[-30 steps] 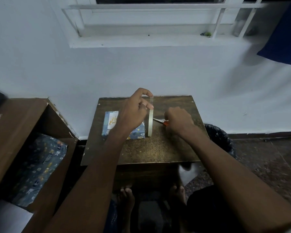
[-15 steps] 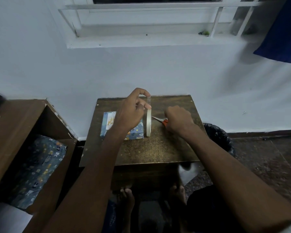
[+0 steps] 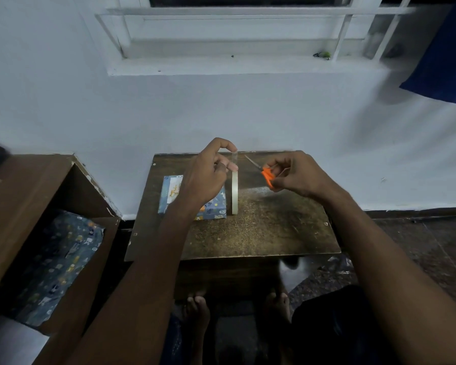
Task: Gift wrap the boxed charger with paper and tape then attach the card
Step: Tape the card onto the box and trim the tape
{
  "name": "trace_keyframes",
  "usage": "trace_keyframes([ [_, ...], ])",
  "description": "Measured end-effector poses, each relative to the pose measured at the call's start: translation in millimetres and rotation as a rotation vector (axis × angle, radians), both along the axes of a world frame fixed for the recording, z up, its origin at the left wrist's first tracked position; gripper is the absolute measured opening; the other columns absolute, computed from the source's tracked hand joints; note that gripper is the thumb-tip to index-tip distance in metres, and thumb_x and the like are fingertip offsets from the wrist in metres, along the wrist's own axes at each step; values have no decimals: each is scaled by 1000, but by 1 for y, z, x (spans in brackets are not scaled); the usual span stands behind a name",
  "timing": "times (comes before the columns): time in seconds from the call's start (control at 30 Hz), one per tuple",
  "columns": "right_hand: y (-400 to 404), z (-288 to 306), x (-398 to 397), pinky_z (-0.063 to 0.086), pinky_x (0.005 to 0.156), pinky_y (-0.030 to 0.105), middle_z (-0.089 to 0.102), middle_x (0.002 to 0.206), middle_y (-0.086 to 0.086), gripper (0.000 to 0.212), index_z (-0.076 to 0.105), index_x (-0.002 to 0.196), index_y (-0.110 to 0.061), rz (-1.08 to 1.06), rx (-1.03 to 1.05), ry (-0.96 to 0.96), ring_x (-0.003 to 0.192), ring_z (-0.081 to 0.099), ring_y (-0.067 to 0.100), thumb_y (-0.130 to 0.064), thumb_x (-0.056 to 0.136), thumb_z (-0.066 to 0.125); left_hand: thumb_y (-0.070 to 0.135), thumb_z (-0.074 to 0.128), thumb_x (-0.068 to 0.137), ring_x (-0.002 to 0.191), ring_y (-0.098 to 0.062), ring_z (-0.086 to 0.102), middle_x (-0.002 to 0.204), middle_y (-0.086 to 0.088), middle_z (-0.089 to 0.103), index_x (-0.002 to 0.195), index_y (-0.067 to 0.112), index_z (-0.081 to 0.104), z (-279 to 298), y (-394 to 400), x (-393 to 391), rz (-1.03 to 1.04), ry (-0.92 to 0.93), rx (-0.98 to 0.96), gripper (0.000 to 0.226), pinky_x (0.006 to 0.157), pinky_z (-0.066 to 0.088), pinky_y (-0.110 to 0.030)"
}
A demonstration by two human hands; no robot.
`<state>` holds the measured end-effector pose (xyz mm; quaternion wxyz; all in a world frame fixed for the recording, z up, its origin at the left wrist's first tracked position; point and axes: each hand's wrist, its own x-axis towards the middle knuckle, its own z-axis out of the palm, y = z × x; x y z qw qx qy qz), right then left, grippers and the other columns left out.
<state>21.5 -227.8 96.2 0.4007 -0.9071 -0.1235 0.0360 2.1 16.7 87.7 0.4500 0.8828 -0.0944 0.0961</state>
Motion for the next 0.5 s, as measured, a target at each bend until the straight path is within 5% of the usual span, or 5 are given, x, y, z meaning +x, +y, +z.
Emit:
trace_keyframes([
  [0.1,2,3,0,59,74,25,78,81,-3,30,82,98,-20,46,-13,17,73,73,6,-4,73,88,1,47,101,82,-22,71,89,13,79,123,29,62,0,0,0,0,-3,-5,39,65,60,-48],
  [0.27,11,-1,2,63,84,46,79,83,-7,31,83,102,-23,106,-79,10,80,76,13,-12,73,88,1,48,103,84,-17,72,90,12,79,124,31,62,0,0,1,-10,0,6,39,69,61,-49],
  [0.5,13,-3,4,65,83,43,80,84,-8,30,83,106,-23,79,-22,-8,79,76,9,-12,79,87,3,48,107,60,-2,59,84,17,72,125,33,63,0,-3,2,-68,-9,27,38,52,43,-18],
])
